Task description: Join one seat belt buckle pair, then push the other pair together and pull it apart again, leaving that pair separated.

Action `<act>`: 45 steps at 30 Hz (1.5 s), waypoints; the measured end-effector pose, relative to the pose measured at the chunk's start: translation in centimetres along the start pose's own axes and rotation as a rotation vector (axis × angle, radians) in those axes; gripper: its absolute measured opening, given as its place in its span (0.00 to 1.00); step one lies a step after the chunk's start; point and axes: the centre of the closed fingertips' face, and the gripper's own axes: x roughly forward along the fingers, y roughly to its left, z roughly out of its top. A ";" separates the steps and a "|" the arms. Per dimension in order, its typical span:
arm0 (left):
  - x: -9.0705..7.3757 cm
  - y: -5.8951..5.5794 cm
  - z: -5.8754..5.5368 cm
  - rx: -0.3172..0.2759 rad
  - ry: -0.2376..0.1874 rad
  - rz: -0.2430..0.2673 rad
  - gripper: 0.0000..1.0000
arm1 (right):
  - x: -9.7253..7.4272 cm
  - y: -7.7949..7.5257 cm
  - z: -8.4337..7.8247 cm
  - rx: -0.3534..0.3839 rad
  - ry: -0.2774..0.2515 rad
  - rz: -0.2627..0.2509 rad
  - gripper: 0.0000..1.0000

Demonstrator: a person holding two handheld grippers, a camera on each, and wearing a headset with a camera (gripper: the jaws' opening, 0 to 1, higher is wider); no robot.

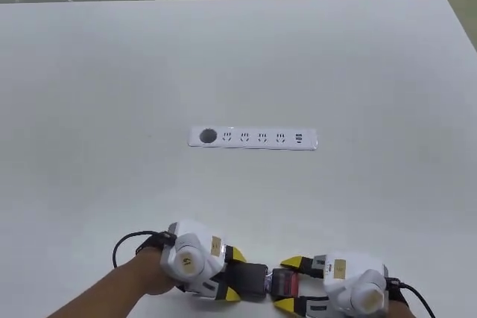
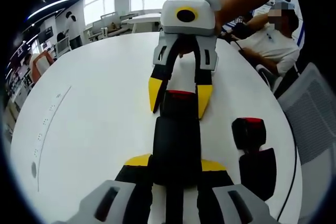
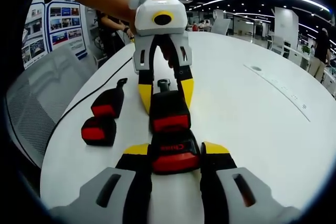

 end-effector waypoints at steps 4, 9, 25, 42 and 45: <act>0.0 0.0 0.0 -0.005 -0.001 0.001 0.32 | 0.1 -0.1 -0.3 -0.007 0.008 -0.005 0.33; -0.1 -0.1 0.2 -0.006 -0.003 0.003 0.32 | 0.0 -0.2 -0.3 -0.015 0.011 -0.006 0.33; 0.0 -0.1 0.0 -0.002 -0.007 -0.001 0.32 | -0.2 -0.2 -0.1 -0.040 0.020 0.000 0.33; 0.0 0.0 -0.3 0.007 -0.002 -0.010 0.33 | -0.3 -0.2 -0.2 -0.046 0.016 0.005 0.33; 0.0 0.1 -0.3 0.008 0.000 -0.012 0.33 | -0.3 -0.2 -0.3 -0.052 0.017 0.007 0.33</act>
